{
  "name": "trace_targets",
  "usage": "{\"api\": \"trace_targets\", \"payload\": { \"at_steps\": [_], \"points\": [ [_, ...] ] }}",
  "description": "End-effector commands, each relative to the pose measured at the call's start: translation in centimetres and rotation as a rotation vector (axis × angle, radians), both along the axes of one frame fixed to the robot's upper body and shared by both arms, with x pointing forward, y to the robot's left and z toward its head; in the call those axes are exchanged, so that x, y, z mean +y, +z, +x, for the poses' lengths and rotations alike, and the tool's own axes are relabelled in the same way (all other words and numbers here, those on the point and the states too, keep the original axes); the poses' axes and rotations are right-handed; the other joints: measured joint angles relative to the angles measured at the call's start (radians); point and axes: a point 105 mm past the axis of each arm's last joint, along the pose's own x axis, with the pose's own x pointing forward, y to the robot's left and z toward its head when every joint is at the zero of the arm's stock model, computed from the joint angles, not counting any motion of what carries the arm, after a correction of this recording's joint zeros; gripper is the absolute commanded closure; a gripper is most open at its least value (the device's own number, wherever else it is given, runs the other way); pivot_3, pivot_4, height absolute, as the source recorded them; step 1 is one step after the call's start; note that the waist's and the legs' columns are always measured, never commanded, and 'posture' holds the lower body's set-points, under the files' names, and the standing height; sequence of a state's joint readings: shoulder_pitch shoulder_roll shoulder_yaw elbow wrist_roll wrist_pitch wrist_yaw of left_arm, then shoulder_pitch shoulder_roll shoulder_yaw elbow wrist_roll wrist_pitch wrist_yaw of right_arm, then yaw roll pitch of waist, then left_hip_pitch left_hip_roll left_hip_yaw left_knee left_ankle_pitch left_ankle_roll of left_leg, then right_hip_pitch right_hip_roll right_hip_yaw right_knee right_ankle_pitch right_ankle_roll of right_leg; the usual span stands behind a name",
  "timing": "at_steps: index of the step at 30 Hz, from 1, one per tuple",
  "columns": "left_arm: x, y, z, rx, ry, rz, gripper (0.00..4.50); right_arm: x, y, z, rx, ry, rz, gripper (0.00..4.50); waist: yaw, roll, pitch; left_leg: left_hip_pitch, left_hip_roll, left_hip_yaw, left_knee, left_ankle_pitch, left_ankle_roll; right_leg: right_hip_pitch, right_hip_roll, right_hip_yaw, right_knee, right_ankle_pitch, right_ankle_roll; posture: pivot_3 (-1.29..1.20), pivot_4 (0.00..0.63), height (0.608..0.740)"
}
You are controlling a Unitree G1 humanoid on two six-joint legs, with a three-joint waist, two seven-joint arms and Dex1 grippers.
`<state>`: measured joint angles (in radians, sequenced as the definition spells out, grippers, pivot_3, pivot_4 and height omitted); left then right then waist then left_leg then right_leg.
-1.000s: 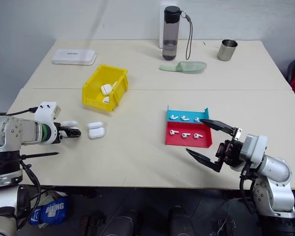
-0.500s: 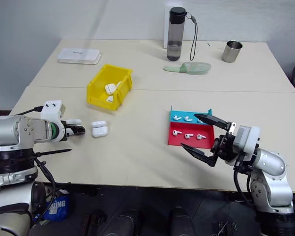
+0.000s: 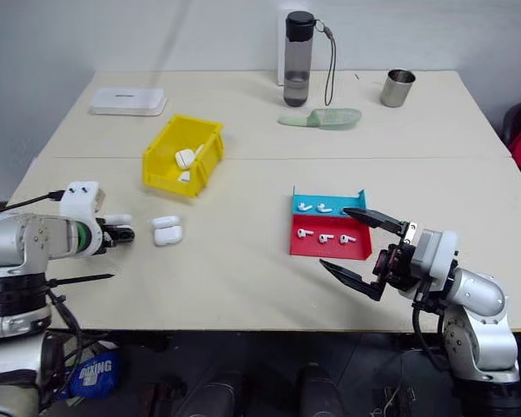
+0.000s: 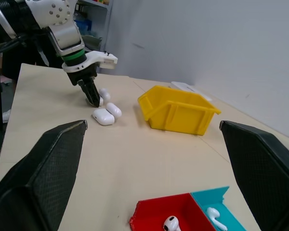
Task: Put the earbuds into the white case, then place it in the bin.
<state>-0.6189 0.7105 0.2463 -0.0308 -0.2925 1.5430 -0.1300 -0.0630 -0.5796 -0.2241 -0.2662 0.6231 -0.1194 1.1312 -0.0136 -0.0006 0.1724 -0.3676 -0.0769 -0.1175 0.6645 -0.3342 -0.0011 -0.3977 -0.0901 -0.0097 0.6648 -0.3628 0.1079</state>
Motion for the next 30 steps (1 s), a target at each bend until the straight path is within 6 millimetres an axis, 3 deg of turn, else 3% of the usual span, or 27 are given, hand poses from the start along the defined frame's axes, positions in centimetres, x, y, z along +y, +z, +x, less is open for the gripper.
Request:
{"api": "trace_targets", "payload": {
  "at_steps": [1, 4, 8, 11, 13, 15, 20, 25, 29, 30],
  "points": [
    [1.4, 5.7, 0.1, -0.315, -0.111, -0.003, 1.73, -0.5, 0.7, -0.3, -0.043, -0.009, -0.008, 0.00, -0.003, 0.000, 0.000, 0.000, 0.000, 0.000, 0.000, 0.000, 0.000, 0.000, 0.000, 0.000, 0.000, 0.000, 0.000, 0.00, 0.150, 0.740],
    [0.4, 9.0, -1.4, -0.572, -0.374, -0.040, 1.73, -1.3, 0.8, -0.3, -0.043, -0.030, -0.027, 0.00, 0.001, 0.000, 0.000, -0.002, 0.000, -0.001, 0.000, 0.000, 0.000, 0.000, 0.000, -0.001, -0.003, 0.000, 0.000, 0.00, 0.150, 0.740],
    [-4.4, 9.7, -6.6, -0.771, -0.888, -0.192, 1.73, -2.6, 0.9, -0.4, -0.040, -0.068, -0.074, 0.00, 0.013, 0.001, 0.000, -0.001, 0.000, 0.000, 0.000, 0.000, 0.000, 0.002, -0.002, -0.001, -0.006, 0.000, 0.000, 0.00, 0.150, 0.740],
    [-7.1, 10.9, -8.0, -1.018, -1.016, -0.292, 1.73, -4.0, 0.4, -0.8, -0.018, -0.106, -0.126, 0.00, 0.039, 0.001, 0.000, -0.001, 0.000, -0.002, 0.002, 0.000, 0.001, 0.006, -0.002, -0.003, -0.009, 0.000, 0.000, 0.00, 0.150, 0.740],
    [-8.9, 10.5, -8.1, -1.071, -1.050, -0.372, 1.73, -5.1, -0.1, -0.9, 0.026, -0.158, -0.137, 0.00, 0.049, 0.000, 0.000, -0.001, 0.000, -0.004, 0.004, 0.000, 0.001, 0.008, -0.002, -0.005, -0.010, 0.000, 0.000, 0.00, 0.150, 0.740],
    [-11.9, 8.8, -9.2, -1.087, -1.159, -0.478, 1.73, -6.7, -1.0, -1.2, 0.085, -0.250, -0.126, 0.00, 0.049, 0.000, -0.001, -0.001, 0.000, -0.004, 0.003, 0.000, 0.001, 0.008, -0.002, -0.005, -0.010, 0.000, 0.000, 0.00, 0.150, 0.740],
    [-17.9, 5.6, -10.9, -1.111, -1.352, -0.663, 1.73, -10.1, -4.5, -3.8, 0.202, -0.365, -0.229, 0.00, 0.040, -0.001, 0.000, -0.001, -0.001, 0.000, 0.002, -0.003, 0.005, 0.007, -0.002, -0.003, -0.008, 0.000, 0.001, 0.00, 0.150, 0.740],
    [-20.3, 4.5, -11.3, -1.139, -1.442, -0.790, 1.73, -13.9, -7.1, -5.7, 0.324, -0.518, -0.316, 0.00, 0.034, 0.000, -0.001, 0.004, 0.000, 0.008, 0.002, -0.002, 0.005, 0.009, -0.001, 0.000, -0.009, 0.000, 0.001, 0.00, 0.150, 0.740],
    [-20.9, 2.9, -11.6, -1.116, -1.546, -0.736, 1.73, -13.6, -7.4, -5.5, 0.416, -0.522, -0.367, 0.00, 0.024, 0.002, -0.002, 0.017, 0.004, 0.012, -0.002, -0.003, 0.006, 0.022, 0.004, 0.005, -0.016, 0.000, 0.000, 0.00, 0.150, 0.740],
    [-20.8, 2.5, -11.7, -1.103, -1.562, -0.723, 1.73, -12.7, -6.6, -4.8, 0.428, -0.482, -0.402, 0.00, 0.023, 0.002, -0.002, 0.017, 0.005, 0.013, -0.002, -0.004, 0.006, 0.022, 0.006, 0.008, -0.019, 0.000, -0.001, 0.00, 0.150, 0.740]
  ]
}}
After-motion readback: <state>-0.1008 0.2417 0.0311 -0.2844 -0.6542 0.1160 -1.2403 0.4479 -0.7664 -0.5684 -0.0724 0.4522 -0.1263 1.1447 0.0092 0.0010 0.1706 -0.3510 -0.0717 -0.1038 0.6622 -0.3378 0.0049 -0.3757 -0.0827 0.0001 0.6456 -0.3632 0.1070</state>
